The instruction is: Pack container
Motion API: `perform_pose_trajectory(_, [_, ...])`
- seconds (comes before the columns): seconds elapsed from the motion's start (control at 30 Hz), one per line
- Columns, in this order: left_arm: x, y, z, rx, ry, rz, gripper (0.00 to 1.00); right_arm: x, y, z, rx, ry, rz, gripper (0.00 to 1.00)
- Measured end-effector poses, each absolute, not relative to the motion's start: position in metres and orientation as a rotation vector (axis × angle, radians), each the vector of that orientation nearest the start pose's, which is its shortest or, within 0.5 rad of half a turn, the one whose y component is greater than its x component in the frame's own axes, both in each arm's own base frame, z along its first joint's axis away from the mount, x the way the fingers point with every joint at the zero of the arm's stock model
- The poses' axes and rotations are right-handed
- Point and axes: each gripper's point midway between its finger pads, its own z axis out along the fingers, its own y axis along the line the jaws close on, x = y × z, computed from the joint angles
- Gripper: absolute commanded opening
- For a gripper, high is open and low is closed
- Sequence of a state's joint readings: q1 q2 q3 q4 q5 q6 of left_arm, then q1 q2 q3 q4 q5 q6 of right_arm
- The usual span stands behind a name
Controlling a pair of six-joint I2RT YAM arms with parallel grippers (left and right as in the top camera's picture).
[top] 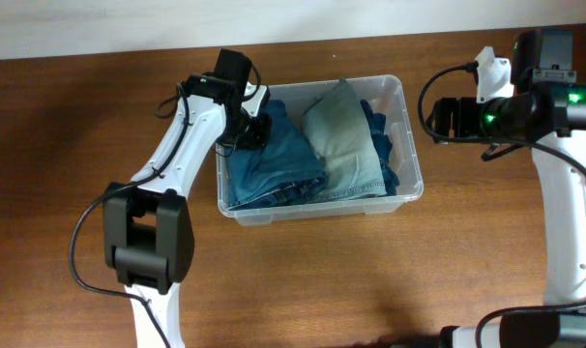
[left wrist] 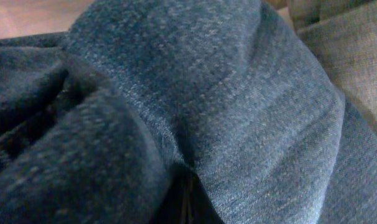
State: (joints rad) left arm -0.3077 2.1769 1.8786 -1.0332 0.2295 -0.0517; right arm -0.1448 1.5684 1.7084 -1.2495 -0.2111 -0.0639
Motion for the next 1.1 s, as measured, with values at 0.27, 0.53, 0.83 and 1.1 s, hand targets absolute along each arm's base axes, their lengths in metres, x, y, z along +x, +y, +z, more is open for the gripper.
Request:
perform_pose_trajectory(0.27, [0.469, -0.141, 0.174, 0.401, 2.720, -0.145, 0.82, 0.364, -0.016, 0.255, 0.030, 2.649, 0.213, 0.98])
perform_pose_trajectory(0.53, [0.459, 0.003, 0.307, -0.087, 2.460, 0.058, 0.99, 0.403, 0.028, 0.279, -0.203, 2.458, 0.207, 0.98])
perform_pose_trajectory(0.83, [0.430, 0.024, 0.278, -0.154, 2.620, 0.089, 0.99, 0.383, 0.036, 0.281, -0.216, 2.486, 0.224, 0.98])
perform_pose_trajectory(1.1, [0.321, 0.012, 0.373, -0.116, 2.224, 0.048, 0.99, 0.281, 0.026, 0.325, -0.165, 2.141, 0.121, 0.98])
